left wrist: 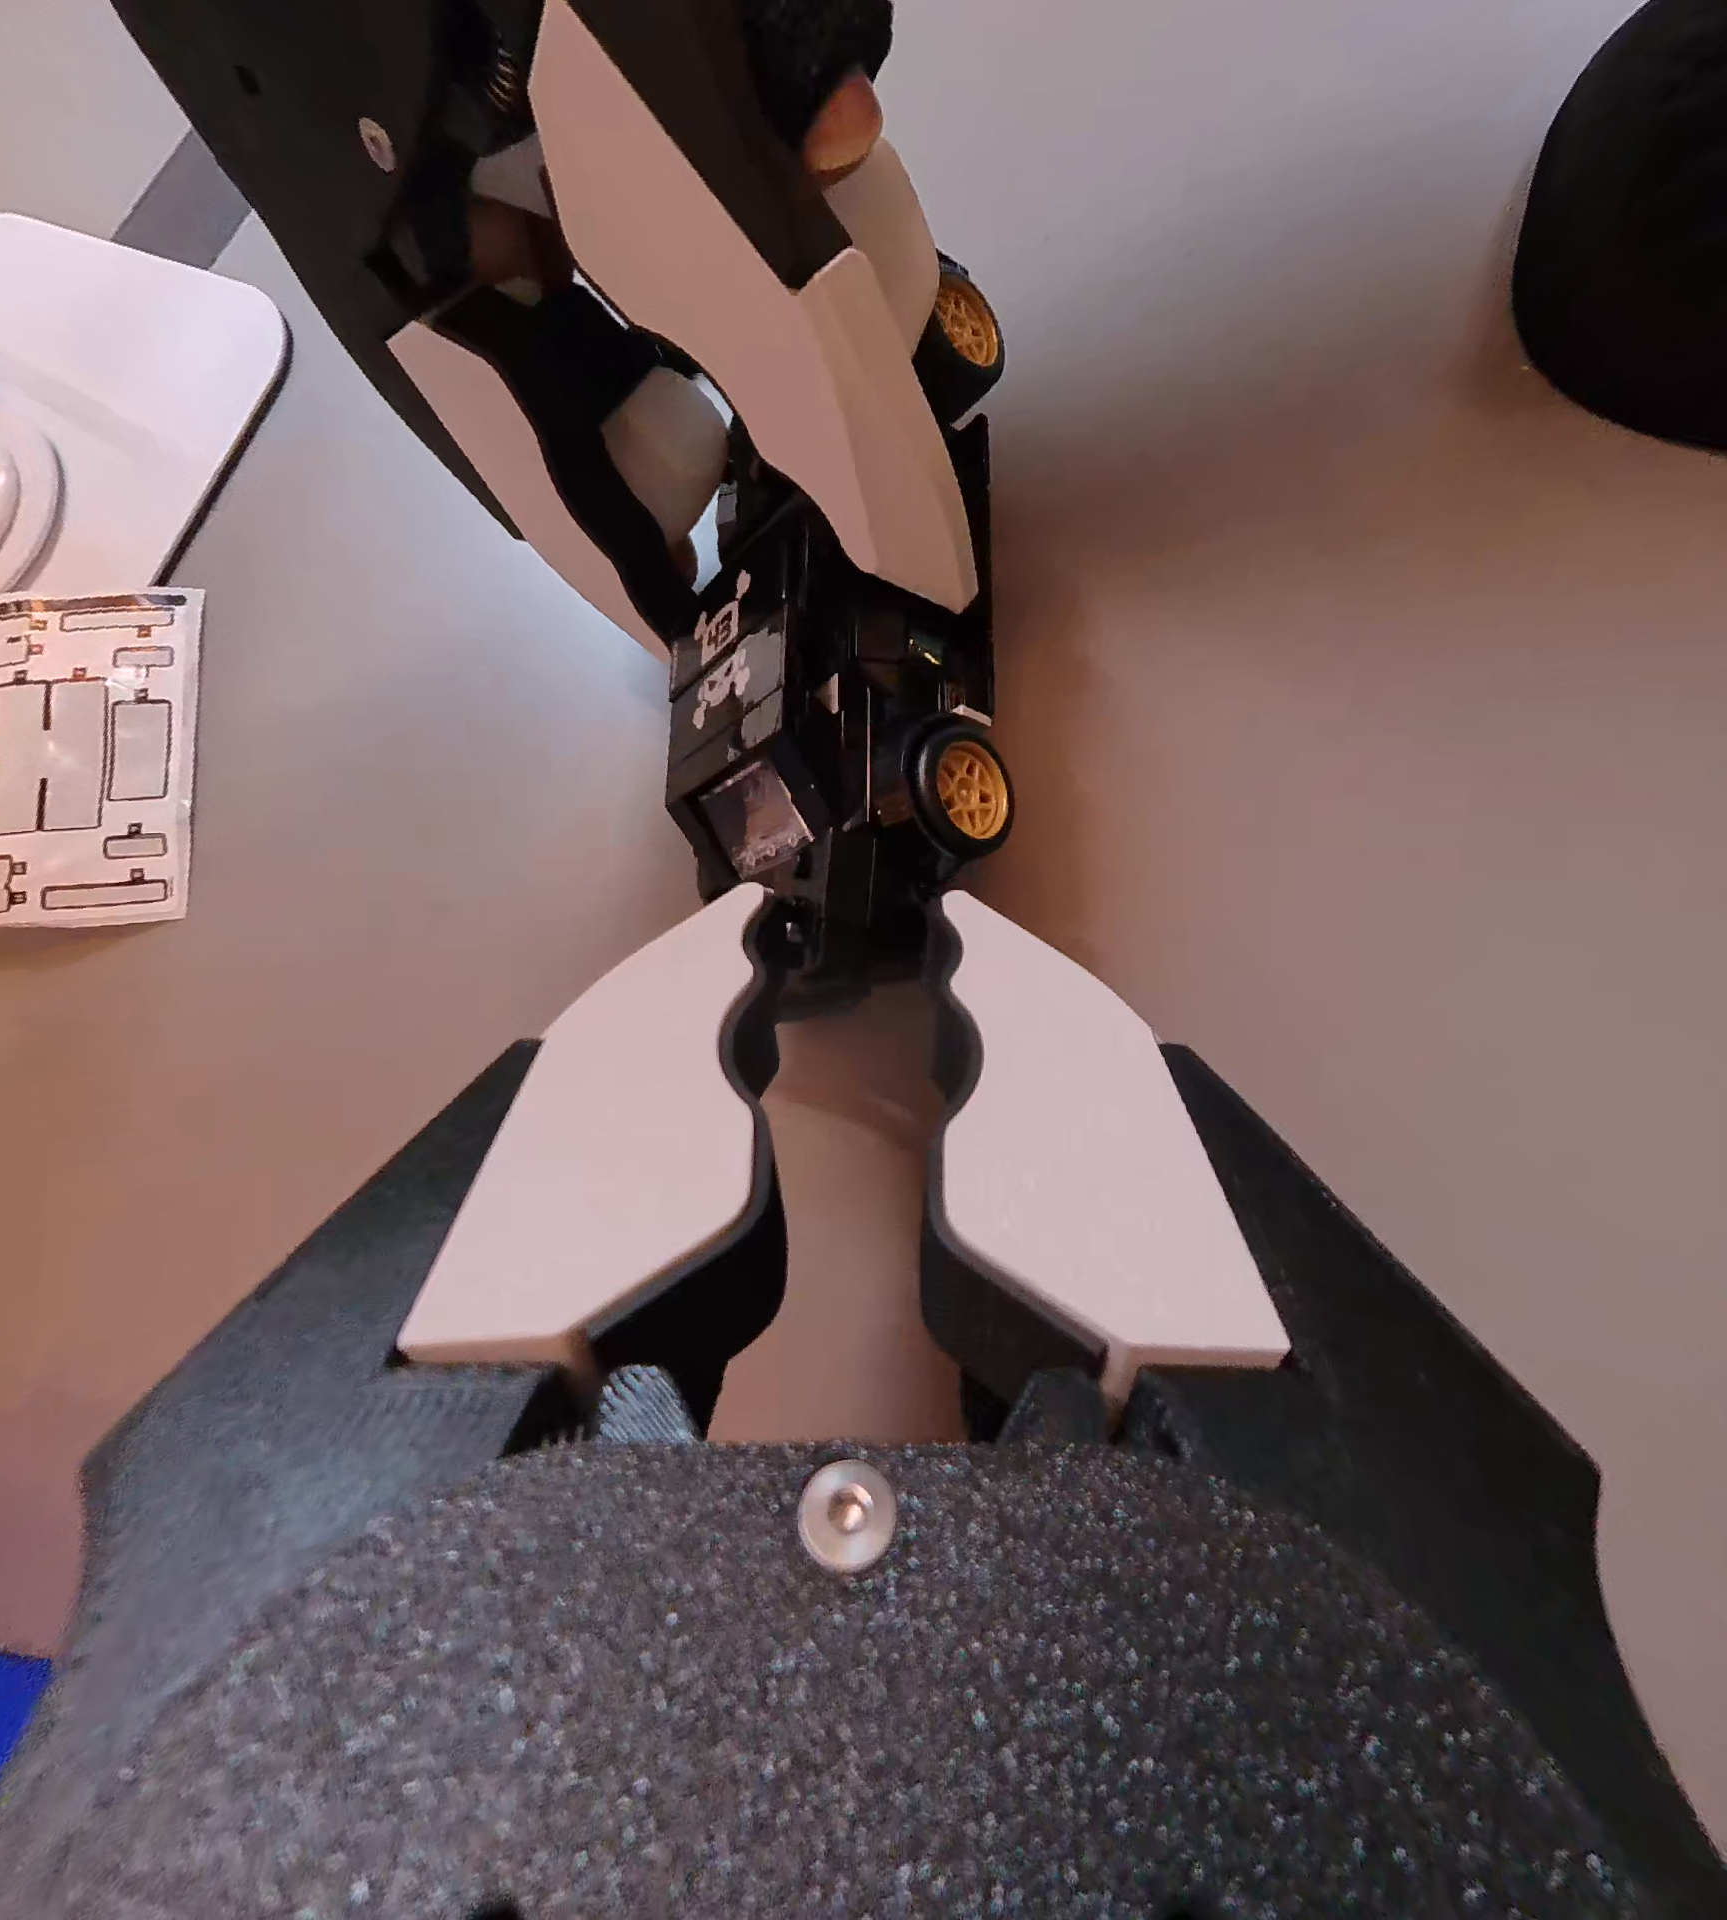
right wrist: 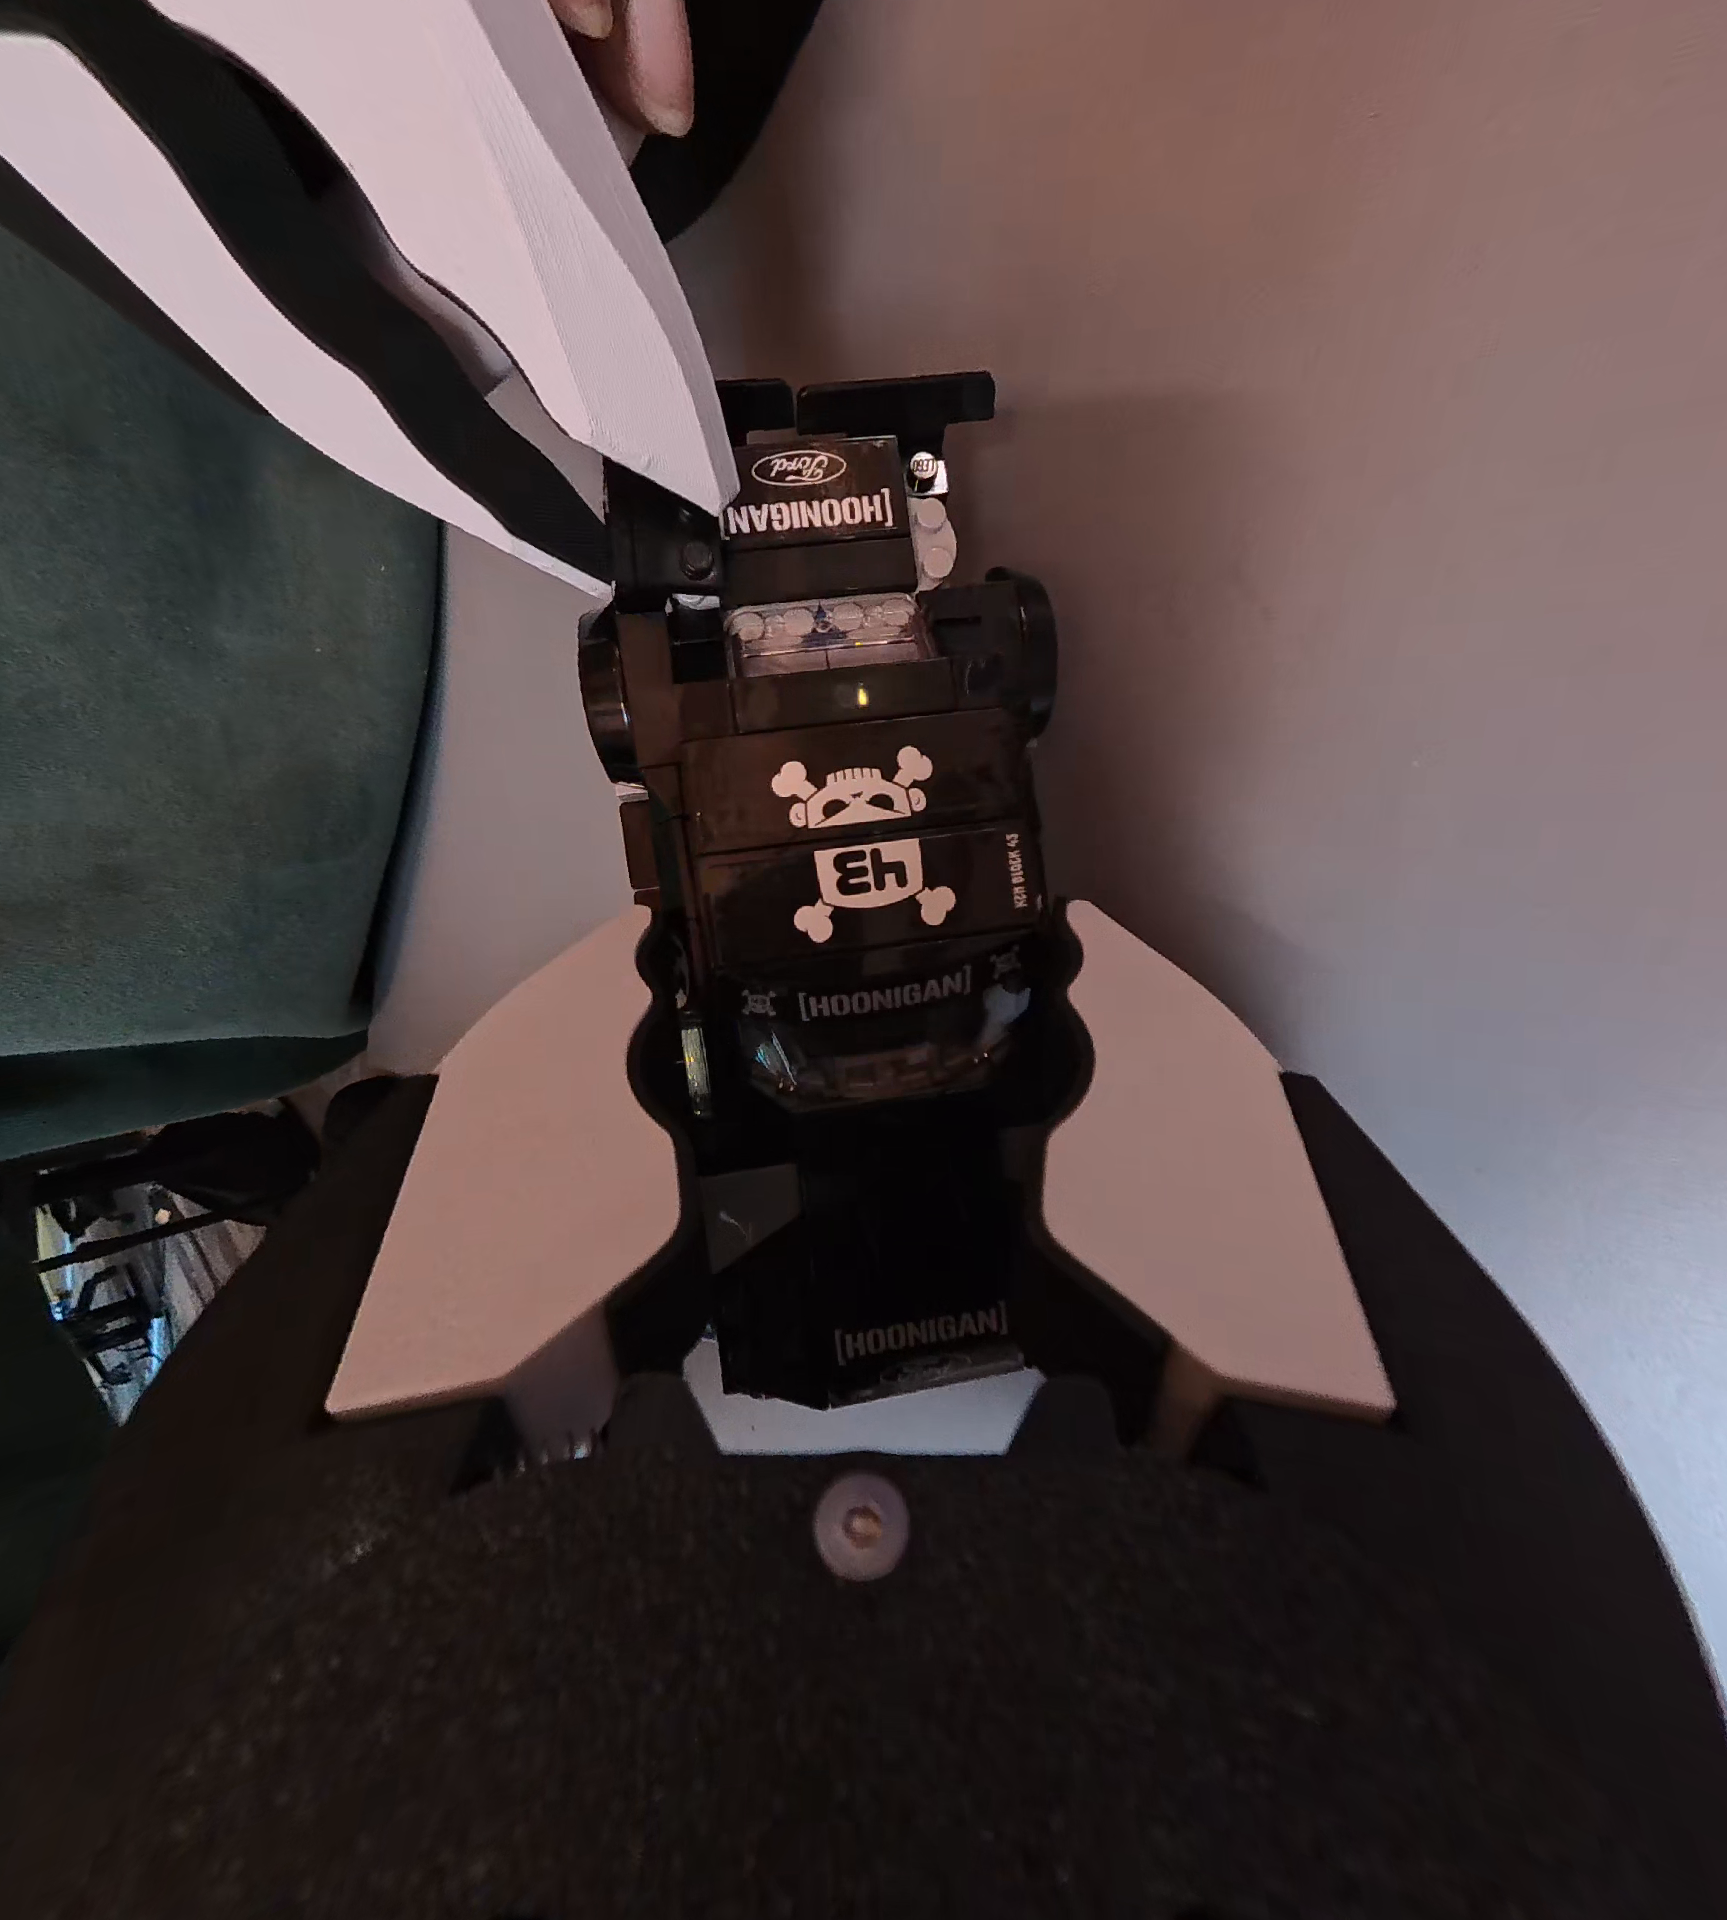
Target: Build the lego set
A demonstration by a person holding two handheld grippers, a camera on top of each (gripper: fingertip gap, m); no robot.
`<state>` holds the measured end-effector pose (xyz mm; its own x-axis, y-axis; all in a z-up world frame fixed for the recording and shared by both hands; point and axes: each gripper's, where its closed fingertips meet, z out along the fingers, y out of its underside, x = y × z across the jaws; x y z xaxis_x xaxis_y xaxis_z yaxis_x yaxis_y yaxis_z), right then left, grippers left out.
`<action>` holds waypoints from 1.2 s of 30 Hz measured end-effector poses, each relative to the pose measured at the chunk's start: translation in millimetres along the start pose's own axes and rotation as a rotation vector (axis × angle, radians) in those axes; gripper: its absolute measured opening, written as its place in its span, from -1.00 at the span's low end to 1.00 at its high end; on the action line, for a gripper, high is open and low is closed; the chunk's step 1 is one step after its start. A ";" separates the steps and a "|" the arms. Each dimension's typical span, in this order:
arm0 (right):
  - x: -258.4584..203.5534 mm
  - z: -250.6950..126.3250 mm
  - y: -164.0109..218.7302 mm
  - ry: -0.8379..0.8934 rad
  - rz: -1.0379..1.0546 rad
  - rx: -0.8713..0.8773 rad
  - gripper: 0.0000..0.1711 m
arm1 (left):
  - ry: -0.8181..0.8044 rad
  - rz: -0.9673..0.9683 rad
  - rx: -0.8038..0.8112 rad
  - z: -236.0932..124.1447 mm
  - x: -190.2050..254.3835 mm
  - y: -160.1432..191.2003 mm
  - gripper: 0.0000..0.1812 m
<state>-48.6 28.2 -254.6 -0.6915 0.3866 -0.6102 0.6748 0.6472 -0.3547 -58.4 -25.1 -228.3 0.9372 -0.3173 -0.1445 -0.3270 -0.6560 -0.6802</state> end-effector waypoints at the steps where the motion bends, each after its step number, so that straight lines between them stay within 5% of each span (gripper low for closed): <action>1: 0.0 0.0 0.1 0.000 -0.001 -0.001 -0.19 | -0.003 0.006 -0.004 0.3 0.1 0.0 -0.71; 36: -1.0 1.5 -0.6 0.039 -0.015 0.008 -0.19 | -0.108 0.142 0.114 -0.8 -1.4 -1.4 -0.70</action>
<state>-47.9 26.5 -254.9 -0.7109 0.4022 -0.5770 0.6662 0.6479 -0.3692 -59.3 -24.3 -226.6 0.8921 -0.3220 -0.3171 -0.4471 -0.5264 -0.7232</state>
